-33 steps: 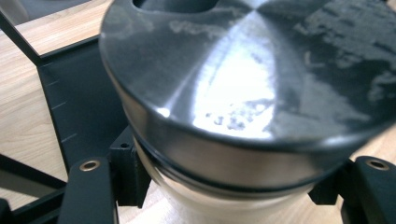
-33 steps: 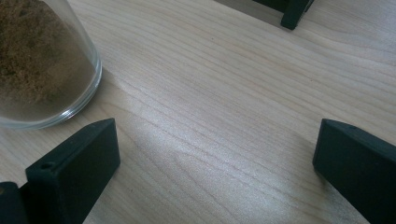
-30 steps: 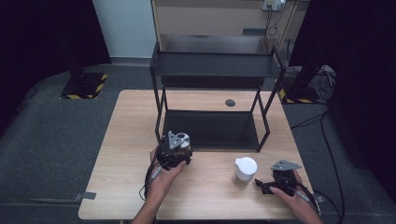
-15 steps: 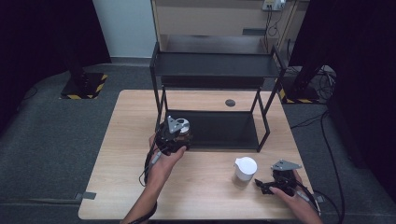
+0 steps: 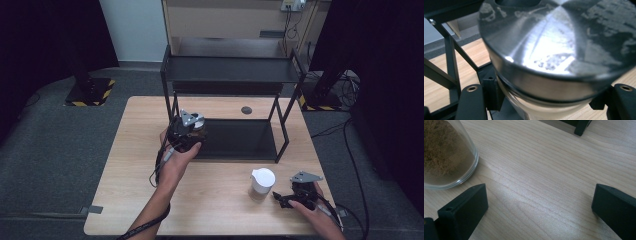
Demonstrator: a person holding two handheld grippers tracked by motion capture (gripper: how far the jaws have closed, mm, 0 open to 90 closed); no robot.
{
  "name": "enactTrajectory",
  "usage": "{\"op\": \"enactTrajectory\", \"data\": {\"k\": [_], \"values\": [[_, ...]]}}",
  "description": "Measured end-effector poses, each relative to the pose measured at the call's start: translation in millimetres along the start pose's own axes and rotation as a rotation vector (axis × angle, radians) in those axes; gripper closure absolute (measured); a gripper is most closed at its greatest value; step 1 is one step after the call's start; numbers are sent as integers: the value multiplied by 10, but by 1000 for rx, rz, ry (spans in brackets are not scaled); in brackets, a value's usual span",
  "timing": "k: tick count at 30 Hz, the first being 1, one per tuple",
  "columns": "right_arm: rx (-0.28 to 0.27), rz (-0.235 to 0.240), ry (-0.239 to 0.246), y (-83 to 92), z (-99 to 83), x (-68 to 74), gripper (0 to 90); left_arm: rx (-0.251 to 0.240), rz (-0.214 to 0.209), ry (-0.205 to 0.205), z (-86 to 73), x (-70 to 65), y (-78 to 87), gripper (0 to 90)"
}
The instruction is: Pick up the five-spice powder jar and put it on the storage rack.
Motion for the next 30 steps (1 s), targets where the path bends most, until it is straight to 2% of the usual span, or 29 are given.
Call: {"op": "enactTrajectory", "data": {"k": [17,30], "values": [[0,0,2,-5,4,-1,12,-45,-9,-28,530,-66,313,306],[-1,0,3,-5,4,-3,12,-70,-12,-2,902,-65,513,306]]}}
Point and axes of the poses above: each handheld gripper's, and its own axes: y roughly backward along the jaws, z roughly out of its top, x roughly to its left, the point moved 6 cm from there along -y, roughly forward along the jaws, and after that the axes turned 11 degrees about y, right-handed, at the moved point
